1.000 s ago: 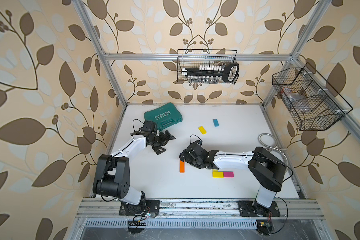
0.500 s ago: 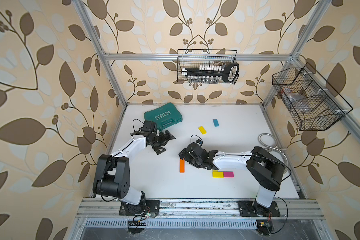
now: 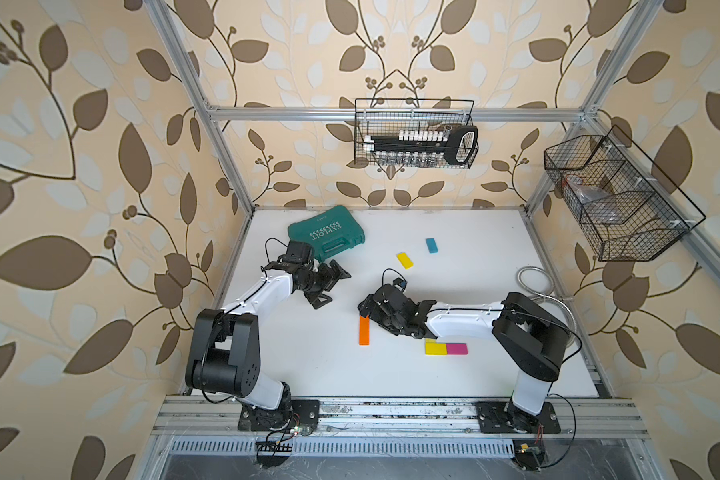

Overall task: Assemble the letter c with building blocks
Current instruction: Adjust the building block at the center of the board.

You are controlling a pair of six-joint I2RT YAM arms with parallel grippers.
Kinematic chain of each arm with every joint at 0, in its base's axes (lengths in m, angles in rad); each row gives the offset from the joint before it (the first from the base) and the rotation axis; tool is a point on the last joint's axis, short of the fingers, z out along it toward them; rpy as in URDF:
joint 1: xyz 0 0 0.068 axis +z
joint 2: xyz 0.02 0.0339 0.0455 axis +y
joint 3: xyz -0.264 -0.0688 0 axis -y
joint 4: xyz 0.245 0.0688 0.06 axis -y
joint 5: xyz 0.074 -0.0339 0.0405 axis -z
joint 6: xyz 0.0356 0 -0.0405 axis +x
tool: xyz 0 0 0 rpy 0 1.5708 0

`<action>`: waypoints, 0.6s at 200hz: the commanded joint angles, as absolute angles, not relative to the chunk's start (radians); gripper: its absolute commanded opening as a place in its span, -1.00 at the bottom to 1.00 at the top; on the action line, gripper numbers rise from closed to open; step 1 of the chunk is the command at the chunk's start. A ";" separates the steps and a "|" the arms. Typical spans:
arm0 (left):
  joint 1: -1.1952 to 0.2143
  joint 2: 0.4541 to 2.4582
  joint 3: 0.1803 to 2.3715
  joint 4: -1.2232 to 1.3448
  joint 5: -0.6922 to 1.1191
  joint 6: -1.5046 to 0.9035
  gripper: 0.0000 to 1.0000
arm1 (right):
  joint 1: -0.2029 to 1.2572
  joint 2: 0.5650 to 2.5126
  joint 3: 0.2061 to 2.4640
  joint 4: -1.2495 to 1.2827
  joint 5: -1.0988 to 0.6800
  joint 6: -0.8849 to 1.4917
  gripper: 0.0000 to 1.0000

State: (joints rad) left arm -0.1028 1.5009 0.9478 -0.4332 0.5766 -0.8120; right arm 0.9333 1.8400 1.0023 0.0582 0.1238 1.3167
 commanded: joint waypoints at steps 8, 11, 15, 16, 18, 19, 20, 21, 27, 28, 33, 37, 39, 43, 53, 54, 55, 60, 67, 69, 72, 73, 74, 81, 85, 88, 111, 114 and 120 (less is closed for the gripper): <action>-0.091 1.506 0.955 -0.420 0.595 -0.805 0.98 | 0.925 1.877 0.979 0.033 0.135 1.327 0.87; -0.091 1.508 0.955 -0.419 0.595 -0.805 0.98 | 0.924 1.878 0.979 0.033 0.134 1.327 0.87; -0.092 1.508 0.955 -0.419 0.595 -0.805 0.98 | 0.924 1.878 0.979 0.033 0.133 1.327 0.87; -0.091 1.508 0.955 -0.420 0.595 -0.805 0.98 | 0.925 1.878 0.979 0.033 0.133 1.327 0.87; -0.091 1.509 0.956 -0.420 0.595 -0.805 0.98 | 0.925 1.878 0.980 0.032 0.133 1.327 0.87; -0.091 1.508 0.955 -0.419 0.595 -0.805 0.98 | 0.925 1.878 0.980 0.032 0.133 1.327 0.87; -0.091 1.508 0.955 -0.419 0.595 -0.805 0.98 | 0.925 1.878 0.980 0.032 0.133 1.327 0.87; -0.091 1.508 0.955 -0.419 0.595 -0.805 0.98 | 0.925 1.879 0.980 0.032 0.133 1.326 0.87; -0.091 1.508 0.956 -0.418 0.596 -0.805 0.98 | 0.924 1.879 0.980 0.033 0.131 1.326 0.87; -0.091 1.508 0.956 -0.418 0.596 -0.805 0.98 | 0.924 1.880 0.980 0.033 0.130 1.325 0.87; -0.091 1.509 0.955 -0.419 0.597 -0.804 0.98 | 0.924 1.880 0.980 0.033 0.130 1.325 0.87; -0.091 1.508 0.955 -0.420 0.597 -0.804 0.98 | 0.925 1.879 0.980 0.033 0.129 1.322 0.87; -0.091 1.508 0.955 -0.420 0.597 -0.803 0.98 | 0.925 1.879 0.980 0.033 0.128 1.322 0.87; -0.091 1.509 0.956 -0.420 0.597 -0.801 0.98 | 0.925 1.879 0.981 0.032 0.125 1.322 0.87; -0.091 1.506 0.955 -0.424 0.595 -0.798 0.98 | 0.928 1.870 0.977 0.028 0.118 1.320 0.87; -0.091 1.506 0.955 -0.424 0.595 -0.797 0.98 | 0.928 1.869 0.975 0.028 0.118 1.320 0.86; -0.091 1.504 0.955 -0.425 0.595 -0.797 0.98 | 0.930 1.868 0.975 0.028 0.117 1.320 0.87; -0.091 1.502 0.956 -0.426 0.595 -0.795 0.98 | 0.932 1.859 0.969 0.028 0.117 1.319 0.87; -0.091 1.500 0.956 -0.431 0.595 -0.791 0.98 | 0.937 1.841 0.962 0.024 0.119 1.319 0.86; -0.091 1.500 0.957 -0.433 0.595 -0.790 0.98 | 0.937 1.836 0.958 0.022 0.120 1.319 0.86; -0.091 1.498 0.959 -0.434 0.595 -0.789 0.98 | 0.938 1.827 0.955 0.018 0.121 1.318 0.86; -0.091 1.497 0.959 -0.435 0.595 -0.789 0.98 | 0.938 1.825 0.955 0.017 0.121 1.317 0.86; -0.091 1.496 0.959 -0.435 0.595 -0.788 0.98 | 0.938 1.820 0.954 0.017 0.121 1.316 0.86; -0.091 1.493 0.962 -0.442 0.595 -0.783 0.98 | 0.939 1.796 0.947 0.010 0.123 1.305 0.86; -0.091 1.490 0.965 -0.445 0.595 -0.780 0.98 | 0.939 1.782 0.946 0.000 0.127 1.300 0.86; -0.091 1.488 0.967 -0.447 0.595 -0.778 0.98 | 0.939 1.772 0.945 -0.011 0.129 1.297 0.86; -0.091 1.478 0.987 -0.465 0.599 -0.758 0.98 | 0.915 1.692 0.958 -0.094 0.137 1.236 0.87; -0.091 1.479 0.990 -0.469 0.600 -0.753 0.98 | 0.909 1.685 0.967 -0.117 0.135 1.226 0.87; -0.091 1.481 0.999 -0.478 0.601 -0.744 0.98 | 0.892 1.672 0.983 -0.155 0.129 1.203 0.87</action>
